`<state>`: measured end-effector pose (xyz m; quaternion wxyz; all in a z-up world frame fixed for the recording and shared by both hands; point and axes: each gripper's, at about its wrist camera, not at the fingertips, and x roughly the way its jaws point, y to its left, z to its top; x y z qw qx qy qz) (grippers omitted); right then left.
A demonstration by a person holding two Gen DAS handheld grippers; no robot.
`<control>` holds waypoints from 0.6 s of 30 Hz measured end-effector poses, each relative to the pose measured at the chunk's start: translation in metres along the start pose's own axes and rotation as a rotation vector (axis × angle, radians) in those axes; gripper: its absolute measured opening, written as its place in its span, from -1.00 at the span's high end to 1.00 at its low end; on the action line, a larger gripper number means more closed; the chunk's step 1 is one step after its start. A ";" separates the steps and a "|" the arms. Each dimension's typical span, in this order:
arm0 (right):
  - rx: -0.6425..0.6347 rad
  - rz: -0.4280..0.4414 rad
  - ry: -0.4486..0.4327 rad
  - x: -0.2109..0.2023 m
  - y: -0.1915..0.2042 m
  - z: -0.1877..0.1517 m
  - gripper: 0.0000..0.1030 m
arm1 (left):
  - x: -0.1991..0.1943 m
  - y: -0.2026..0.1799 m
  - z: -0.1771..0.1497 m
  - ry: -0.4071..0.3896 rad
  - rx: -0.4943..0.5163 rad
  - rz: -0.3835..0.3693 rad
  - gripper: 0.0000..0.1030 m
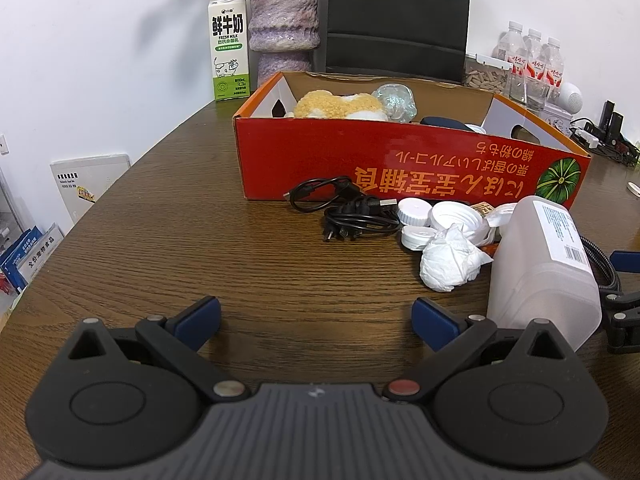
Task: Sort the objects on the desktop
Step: 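Grasp the braided cable with the right gripper while the left grasps the black power cord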
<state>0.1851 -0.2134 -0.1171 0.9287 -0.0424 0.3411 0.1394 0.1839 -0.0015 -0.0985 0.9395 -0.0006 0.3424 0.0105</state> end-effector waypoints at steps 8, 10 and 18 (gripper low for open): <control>0.000 0.000 0.000 0.000 0.000 0.000 -1.00 | 0.000 0.000 0.000 0.000 0.000 0.000 -1.00; 0.000 0.000 0.000 0.000 0.000 0.000 -1.00 | 0.000 0.000 0.000 0.000 0.000 0.000 -1.00; 0.009 -0.011 0.004 0.004 0.001 0.003 -1.00 | 0.000 0.000 0.000 0.000 -0.001 -0.001 -1.00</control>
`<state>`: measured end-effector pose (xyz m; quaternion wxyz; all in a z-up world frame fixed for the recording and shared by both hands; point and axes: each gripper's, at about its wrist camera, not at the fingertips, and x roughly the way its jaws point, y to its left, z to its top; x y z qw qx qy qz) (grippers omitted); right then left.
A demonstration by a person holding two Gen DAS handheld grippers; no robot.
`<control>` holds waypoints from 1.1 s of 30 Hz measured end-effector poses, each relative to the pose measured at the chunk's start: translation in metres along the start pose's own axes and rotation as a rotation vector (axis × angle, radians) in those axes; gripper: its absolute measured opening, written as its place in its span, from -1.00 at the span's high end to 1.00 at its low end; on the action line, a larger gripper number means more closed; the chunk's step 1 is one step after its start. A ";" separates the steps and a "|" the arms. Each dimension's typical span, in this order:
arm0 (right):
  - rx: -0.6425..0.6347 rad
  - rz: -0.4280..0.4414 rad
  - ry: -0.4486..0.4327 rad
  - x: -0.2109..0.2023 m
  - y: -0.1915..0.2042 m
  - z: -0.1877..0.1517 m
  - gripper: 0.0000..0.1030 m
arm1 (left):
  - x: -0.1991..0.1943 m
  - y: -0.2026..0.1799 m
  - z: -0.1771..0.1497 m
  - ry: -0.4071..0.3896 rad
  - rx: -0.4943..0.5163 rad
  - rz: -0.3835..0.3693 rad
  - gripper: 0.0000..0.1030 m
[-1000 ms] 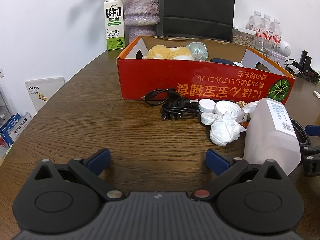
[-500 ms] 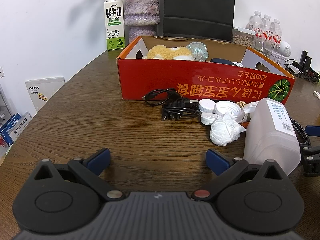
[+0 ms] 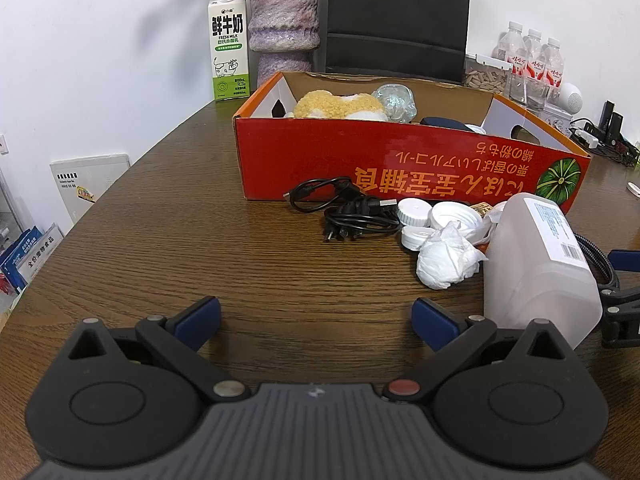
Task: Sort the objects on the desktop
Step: 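Grasp the braided cable with the right gripper while the left grasps the black power cord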
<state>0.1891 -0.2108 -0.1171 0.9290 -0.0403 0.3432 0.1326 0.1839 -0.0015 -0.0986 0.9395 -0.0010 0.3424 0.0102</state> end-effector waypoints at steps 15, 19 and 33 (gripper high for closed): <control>-0.045 0.021 -0.078 -0.020 0.007 0.000 -0.69 | -0.009 0.007 0.006 -0.036 -0.025 -0.056 -0.26; -0.032 0.022 -0.100 -0.025 0.005 0.004 -0.69 | -0.010 0.005 0.010 -0.042 -0.011 -0.075 -0.26; 0.017 -0.002 -0.136 -0.029 -0.009 0.010 -0.69 | 0.035 -0.010 0.051 -0.020 0.054 -0.088 -0.26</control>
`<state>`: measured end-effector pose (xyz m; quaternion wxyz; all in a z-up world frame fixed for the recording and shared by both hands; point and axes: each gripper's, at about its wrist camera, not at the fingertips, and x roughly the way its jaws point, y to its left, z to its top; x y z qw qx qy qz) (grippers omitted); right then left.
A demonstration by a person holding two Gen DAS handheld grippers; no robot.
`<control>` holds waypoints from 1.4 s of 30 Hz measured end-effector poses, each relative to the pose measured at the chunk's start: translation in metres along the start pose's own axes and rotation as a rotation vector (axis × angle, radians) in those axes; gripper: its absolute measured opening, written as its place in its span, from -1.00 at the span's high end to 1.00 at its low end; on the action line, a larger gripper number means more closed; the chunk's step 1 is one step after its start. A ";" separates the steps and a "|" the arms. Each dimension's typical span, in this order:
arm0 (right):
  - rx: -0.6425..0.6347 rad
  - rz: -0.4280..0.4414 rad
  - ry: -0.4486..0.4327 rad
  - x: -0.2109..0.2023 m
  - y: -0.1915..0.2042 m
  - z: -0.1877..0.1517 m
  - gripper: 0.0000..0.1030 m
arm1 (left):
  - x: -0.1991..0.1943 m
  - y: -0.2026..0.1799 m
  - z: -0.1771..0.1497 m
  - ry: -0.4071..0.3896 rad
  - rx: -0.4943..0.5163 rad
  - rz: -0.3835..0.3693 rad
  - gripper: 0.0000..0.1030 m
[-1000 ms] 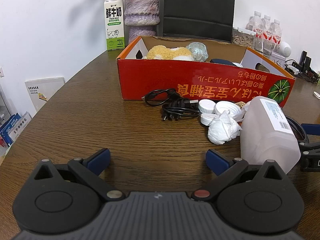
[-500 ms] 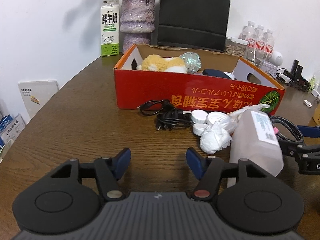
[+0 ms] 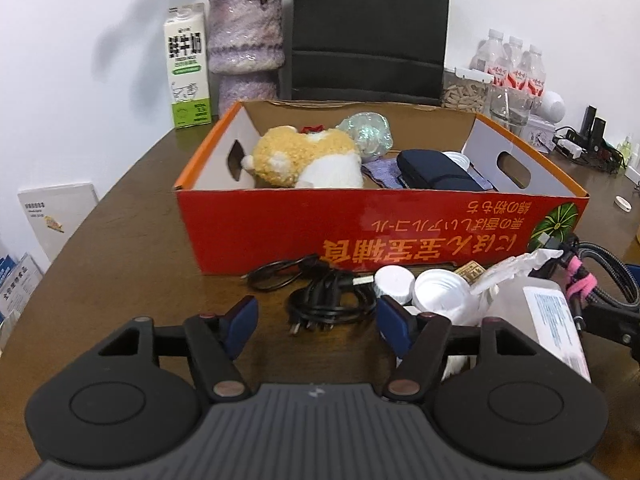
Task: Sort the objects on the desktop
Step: 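Grasp the braided cable with the right gripper while the left grasps the black power cord, then carry both cables into the box and open both grippers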
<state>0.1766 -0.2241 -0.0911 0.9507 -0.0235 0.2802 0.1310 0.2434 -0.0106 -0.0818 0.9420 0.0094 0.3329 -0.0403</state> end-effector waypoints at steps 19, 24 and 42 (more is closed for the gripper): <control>0.027 0.008 -0.019 -0.005 -0.005 0.003 -0.69 | -0.016 0.002 -0.008 -0.014 0.007 -0.066 0.12; 0.025 0.006 -0.036 -0.013 -0.002 0.004 -0.69 | -0.025 0.004 -0.010 -0.028 0.002 -0.071 0.13; -0.002 0.005 -0.110 -0.038 0.009 0.023 -0.69 | -0.075 0.009 0.009 -0.162 -0.018 -0.060 0.14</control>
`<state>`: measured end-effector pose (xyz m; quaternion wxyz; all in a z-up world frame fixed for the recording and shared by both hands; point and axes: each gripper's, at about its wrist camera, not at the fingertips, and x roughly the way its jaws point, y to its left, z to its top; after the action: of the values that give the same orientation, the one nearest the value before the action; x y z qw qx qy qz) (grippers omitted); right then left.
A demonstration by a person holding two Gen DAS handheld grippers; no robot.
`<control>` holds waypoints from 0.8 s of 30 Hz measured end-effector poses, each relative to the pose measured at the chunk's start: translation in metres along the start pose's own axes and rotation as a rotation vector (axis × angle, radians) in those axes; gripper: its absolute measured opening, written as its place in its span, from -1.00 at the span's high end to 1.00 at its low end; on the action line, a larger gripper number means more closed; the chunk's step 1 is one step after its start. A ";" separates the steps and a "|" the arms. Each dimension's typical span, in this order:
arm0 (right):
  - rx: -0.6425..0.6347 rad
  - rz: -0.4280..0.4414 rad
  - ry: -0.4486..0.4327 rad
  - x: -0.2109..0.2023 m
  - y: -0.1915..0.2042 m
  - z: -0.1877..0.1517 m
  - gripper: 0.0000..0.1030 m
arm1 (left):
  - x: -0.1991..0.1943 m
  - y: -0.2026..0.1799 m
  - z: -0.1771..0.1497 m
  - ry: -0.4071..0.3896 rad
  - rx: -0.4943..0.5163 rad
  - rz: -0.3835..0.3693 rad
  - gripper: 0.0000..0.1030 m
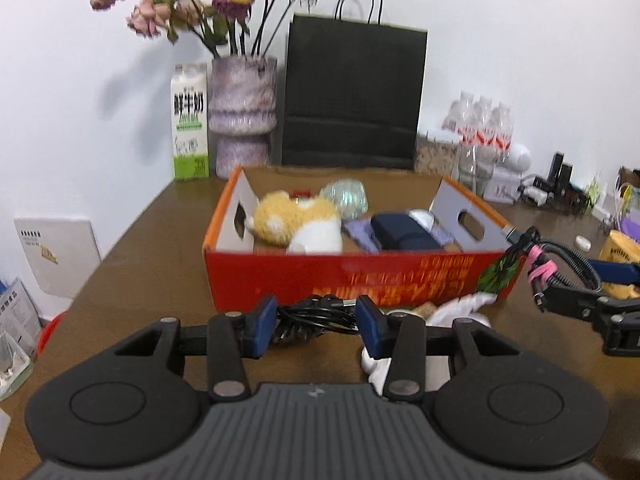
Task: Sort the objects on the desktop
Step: 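Carry both cables into the box and open both grippers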
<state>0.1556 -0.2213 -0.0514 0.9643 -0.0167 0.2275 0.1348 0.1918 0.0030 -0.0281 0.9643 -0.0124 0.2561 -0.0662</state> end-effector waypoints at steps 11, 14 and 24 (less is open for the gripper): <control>0.014 -0.002 -0.053 0.029 0.006 0.043 -0.69 | 0.015 -0.008 0.047 -0.097 -0.018 -0.033 0.14; 0.035 -0.007 -0.072 0.044 0.004 0.057 -0.69 | 0.028 -0.011 0.059 -0.113 -0.024 -0.040 0.14; 0.070 -0.045 -0.061 0.111 -0.006 0.090 -0.69 | 0.092 -0.011 0.092 -0.122 -0.074 -0.045 0.14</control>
<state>0.2920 -0.1907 -0.0198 0.9735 0.0161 0.2022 0.1055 0.3154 -0.0211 0.0065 0.9752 -0.0576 0.1990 -0.0773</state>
